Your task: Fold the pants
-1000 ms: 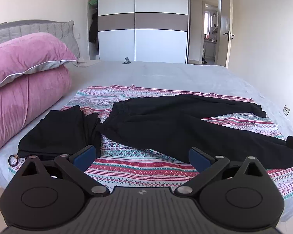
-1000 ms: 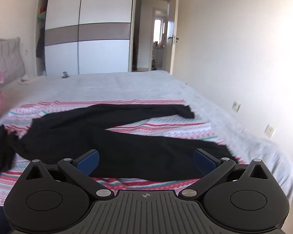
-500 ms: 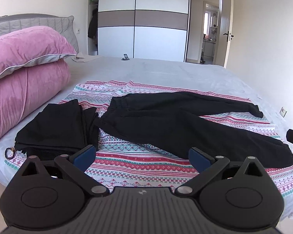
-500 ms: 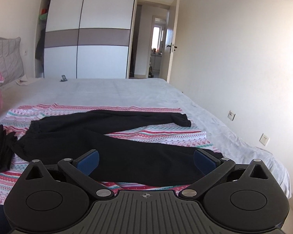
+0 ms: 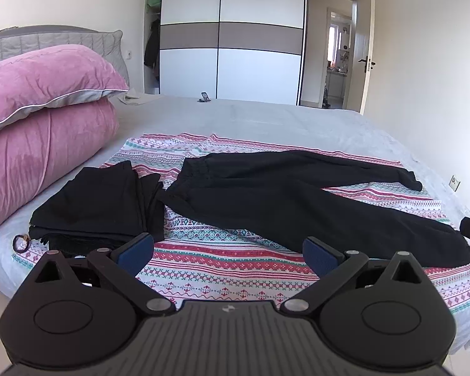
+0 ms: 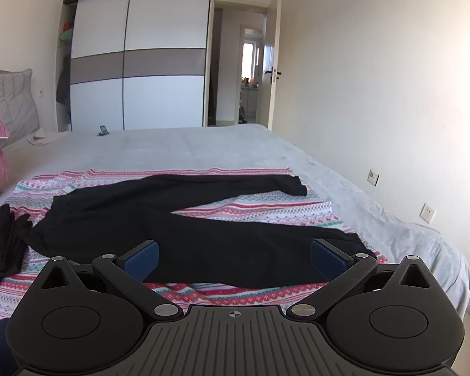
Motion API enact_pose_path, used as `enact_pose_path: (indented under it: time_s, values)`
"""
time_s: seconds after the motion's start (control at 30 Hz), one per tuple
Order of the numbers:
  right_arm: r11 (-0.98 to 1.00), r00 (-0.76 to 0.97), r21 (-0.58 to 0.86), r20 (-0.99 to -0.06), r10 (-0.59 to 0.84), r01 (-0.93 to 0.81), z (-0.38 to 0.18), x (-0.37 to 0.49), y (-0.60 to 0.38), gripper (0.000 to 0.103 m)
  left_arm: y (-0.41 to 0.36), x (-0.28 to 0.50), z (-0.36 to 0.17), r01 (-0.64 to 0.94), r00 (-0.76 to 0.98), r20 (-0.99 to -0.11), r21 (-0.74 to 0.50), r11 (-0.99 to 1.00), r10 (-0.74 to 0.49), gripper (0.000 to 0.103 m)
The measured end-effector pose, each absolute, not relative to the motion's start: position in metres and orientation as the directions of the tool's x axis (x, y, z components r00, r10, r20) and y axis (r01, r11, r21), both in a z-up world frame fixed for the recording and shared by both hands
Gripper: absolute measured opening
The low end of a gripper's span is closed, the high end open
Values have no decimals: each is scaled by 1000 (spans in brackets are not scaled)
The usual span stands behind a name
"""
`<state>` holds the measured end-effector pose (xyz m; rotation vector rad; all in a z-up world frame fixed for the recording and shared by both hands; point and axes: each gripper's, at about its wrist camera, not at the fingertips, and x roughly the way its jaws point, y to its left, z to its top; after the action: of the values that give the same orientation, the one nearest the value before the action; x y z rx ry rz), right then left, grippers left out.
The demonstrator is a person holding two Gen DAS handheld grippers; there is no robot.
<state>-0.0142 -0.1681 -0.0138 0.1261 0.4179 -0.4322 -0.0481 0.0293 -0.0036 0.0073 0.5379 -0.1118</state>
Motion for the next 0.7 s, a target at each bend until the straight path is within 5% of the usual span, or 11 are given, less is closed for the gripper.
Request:
enact_pose_path:
  time_s: [0.7]
  values:
    - [862, 716, 42, -579, -390, 504, -127, 94, -256, 103, 72, 100, -73, 48, 785, -618, 5, 999, -34, 103]
